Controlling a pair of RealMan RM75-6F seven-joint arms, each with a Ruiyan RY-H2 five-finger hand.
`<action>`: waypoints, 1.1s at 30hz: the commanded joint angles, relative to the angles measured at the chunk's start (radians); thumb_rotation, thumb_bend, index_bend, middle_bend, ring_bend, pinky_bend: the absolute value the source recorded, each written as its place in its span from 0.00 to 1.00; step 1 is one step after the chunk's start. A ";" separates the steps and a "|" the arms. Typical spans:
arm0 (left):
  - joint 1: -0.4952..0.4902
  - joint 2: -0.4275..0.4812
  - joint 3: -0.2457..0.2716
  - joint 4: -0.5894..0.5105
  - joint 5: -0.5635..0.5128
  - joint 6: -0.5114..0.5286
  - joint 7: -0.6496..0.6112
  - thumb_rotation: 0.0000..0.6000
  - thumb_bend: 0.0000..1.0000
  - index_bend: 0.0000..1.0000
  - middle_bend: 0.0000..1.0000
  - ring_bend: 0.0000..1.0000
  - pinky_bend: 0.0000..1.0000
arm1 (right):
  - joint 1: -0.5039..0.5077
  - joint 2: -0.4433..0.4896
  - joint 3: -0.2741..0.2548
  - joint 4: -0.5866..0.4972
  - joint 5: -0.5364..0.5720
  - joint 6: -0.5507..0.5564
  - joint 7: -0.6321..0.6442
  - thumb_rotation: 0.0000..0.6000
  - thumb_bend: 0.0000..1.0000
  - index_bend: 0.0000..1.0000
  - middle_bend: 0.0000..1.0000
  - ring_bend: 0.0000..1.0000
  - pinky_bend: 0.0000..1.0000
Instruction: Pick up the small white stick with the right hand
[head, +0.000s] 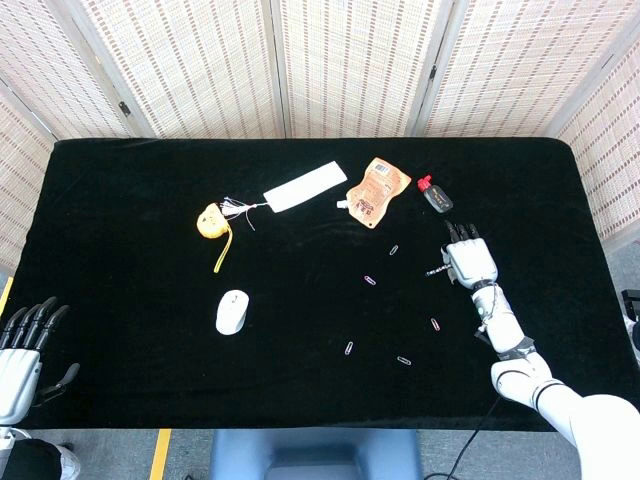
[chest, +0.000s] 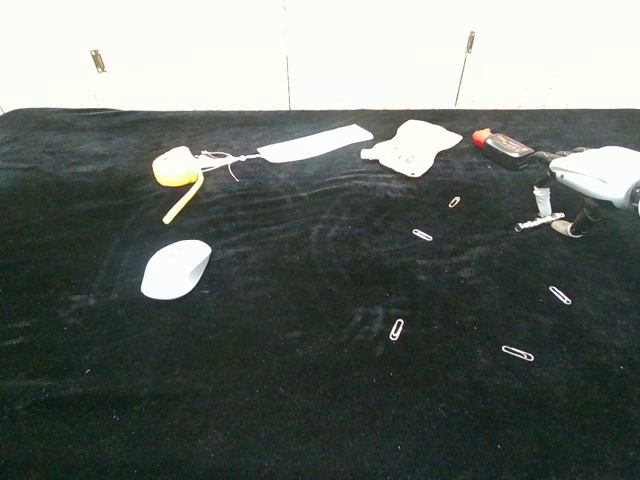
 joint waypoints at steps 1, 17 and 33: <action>0.002 0.000 -0.001 0.001 0.000 0.004 -0.003 1.00 0.37 0.00 0.00 0.00 0.00 | 0.002 0.000 0.000 -0.002 0.002 -0.004 0.003 1.00 0.41 0.51 0.00 0.00 0.00; 0.010 0.006 0.003 0.004 0.011 0.019 -0.024 1.00 0.37 0.00 0.00 0.00 0.00 | 0.001 -0.001 0.017 -0.019 0.025 0.012 -0.029 1.00 0.49 0.65 0.03 0.03 0.00; 0.005 -0.002 -0.003 0.005 -0.007 0.000 -0.002 1.00 0.37 0.00 0.00 0.00 0.00 | -0.016 0.050 0.028 -0.102 0.041 0.043 -0.015 1.00 0.49 0.67 0.05 0.05 0.00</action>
